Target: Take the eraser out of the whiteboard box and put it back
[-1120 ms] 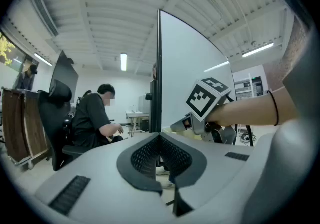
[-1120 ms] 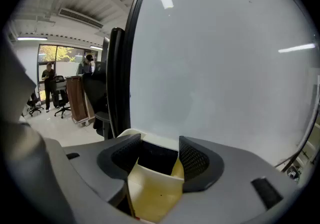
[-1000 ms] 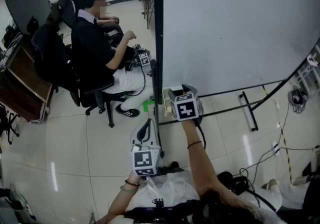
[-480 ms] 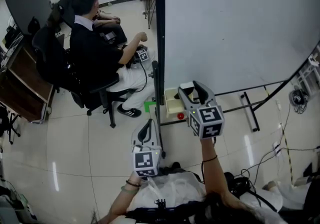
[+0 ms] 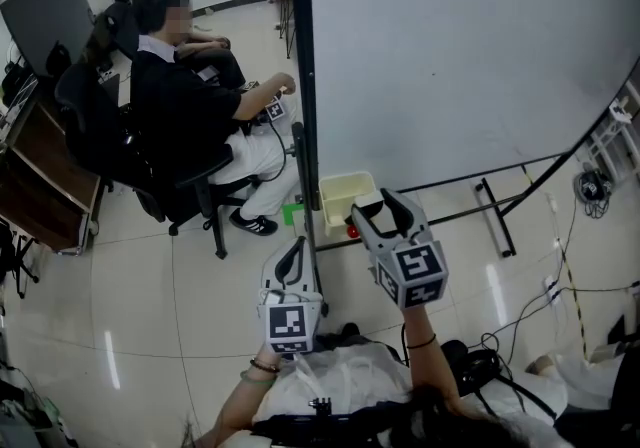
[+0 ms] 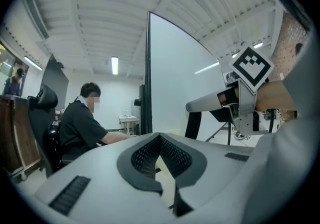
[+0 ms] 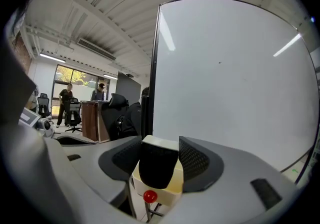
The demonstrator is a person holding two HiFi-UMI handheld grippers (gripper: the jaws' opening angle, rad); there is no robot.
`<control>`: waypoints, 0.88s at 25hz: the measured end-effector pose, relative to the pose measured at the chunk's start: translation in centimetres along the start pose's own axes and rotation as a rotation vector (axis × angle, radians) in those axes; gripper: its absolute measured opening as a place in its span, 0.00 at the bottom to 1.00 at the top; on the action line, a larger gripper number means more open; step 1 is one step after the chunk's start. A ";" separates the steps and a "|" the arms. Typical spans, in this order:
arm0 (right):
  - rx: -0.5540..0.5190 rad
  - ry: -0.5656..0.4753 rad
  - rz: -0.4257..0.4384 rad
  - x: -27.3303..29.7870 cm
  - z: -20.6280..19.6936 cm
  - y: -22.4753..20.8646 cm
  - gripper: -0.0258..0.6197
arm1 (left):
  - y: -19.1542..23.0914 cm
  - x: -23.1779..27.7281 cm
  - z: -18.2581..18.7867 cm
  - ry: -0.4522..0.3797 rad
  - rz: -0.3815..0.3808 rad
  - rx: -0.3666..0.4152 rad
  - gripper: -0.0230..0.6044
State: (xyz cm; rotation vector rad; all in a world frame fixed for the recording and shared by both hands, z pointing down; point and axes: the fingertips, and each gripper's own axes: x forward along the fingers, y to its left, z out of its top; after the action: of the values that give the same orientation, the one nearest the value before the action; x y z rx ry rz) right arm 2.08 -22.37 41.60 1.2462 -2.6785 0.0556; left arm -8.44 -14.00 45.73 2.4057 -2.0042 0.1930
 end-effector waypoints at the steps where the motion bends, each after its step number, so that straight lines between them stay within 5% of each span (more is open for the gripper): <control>1: 0.001 -0.001 -0.003 -0.1 0.0 -0.1 0.43 | -0.1 0.0 0.2 -0.015 -0.001 -0.007 0.04; 11: -0.019 -0.011 -0.012 0.6 -0.1 -0.4 0.43 | 0.0 -0.4 -0.3 -0.006 0.012 -0.006 0.04; 18: -0.108 0.152 -0.039 3.7 -5.1 0.3 0.44 | -0.2 -0.5 -0.5 0.005 0.009 -0.011 0.04; 22: -0.081 0.107 -0.035 4.1 -5.9 0.5 0.49 | 0.4 -0.7 -0.6 0.012 0.026 -0.013 0.04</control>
State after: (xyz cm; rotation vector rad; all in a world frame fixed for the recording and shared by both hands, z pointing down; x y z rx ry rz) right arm 0.04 -24.45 48.20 1.2298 -2.5411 0.0091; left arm -8.99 -13.36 46.27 2.3656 -2.0263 0.1939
